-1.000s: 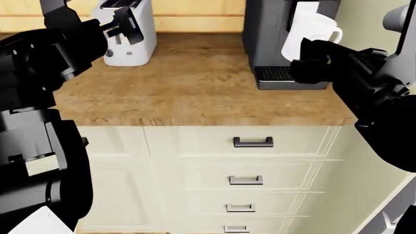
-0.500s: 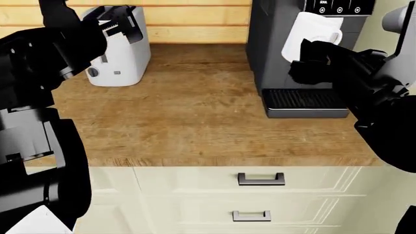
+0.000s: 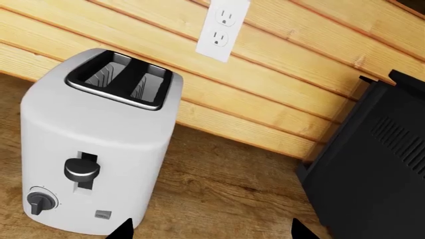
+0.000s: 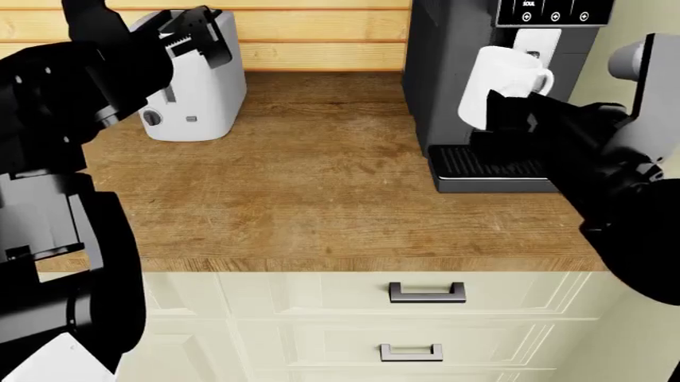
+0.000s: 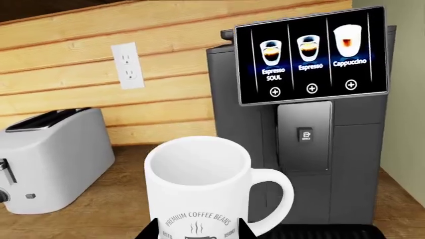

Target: Pick the mug from the cabinet, place it under the coffee machine dispenser, and press the start button.

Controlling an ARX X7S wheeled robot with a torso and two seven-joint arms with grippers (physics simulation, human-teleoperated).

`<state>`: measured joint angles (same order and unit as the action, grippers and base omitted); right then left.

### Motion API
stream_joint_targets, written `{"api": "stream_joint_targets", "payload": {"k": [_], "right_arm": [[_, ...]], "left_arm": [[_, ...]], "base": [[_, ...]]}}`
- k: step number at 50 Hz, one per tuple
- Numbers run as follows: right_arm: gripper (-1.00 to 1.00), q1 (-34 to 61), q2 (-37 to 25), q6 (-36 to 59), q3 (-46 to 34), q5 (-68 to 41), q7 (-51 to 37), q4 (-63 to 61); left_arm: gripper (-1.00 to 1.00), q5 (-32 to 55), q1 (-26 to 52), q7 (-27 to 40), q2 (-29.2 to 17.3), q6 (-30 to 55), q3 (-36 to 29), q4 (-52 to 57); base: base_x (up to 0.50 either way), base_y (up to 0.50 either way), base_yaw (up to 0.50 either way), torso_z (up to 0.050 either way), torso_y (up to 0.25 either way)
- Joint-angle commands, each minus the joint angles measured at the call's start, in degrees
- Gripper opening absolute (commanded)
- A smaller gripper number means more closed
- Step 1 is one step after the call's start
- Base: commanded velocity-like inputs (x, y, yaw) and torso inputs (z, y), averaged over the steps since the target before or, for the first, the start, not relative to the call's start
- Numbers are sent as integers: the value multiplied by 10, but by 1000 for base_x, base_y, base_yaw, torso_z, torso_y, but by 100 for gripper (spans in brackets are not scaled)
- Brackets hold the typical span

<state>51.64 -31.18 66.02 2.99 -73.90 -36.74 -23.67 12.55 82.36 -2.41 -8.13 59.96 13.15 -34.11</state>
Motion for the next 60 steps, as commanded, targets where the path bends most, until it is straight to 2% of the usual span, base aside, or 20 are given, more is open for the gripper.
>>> {"api": "stream_joint_targets", "payload": {"k": [1, 15, 33, 60], "right_arm": [[-100, -57, -20, -14, -6, 33, 28, -11], [-100, -90, -22, -52, -26, 86, 63, -1], [-100, -82, -23, -113, -81, 188, 112, 66], [-100, -75, -28, -159, -123, 265, 133, 137]], "left_arm": [[100, 3, 1, 3, -1, -4, -1, -5], [100, 5, 9, 6, -3, -11, -4, -18], [100, 11, 4, 8, -4, -12, -5, -16], [100, 20, 2, 12, -6, -11, -8, -14]], "base": [[0, 0, 0, 0, 0], [0, 0, 0, 0, 1], [0, 0, 0, 0, 0], [0, 0, 0, 0, 0]]}}
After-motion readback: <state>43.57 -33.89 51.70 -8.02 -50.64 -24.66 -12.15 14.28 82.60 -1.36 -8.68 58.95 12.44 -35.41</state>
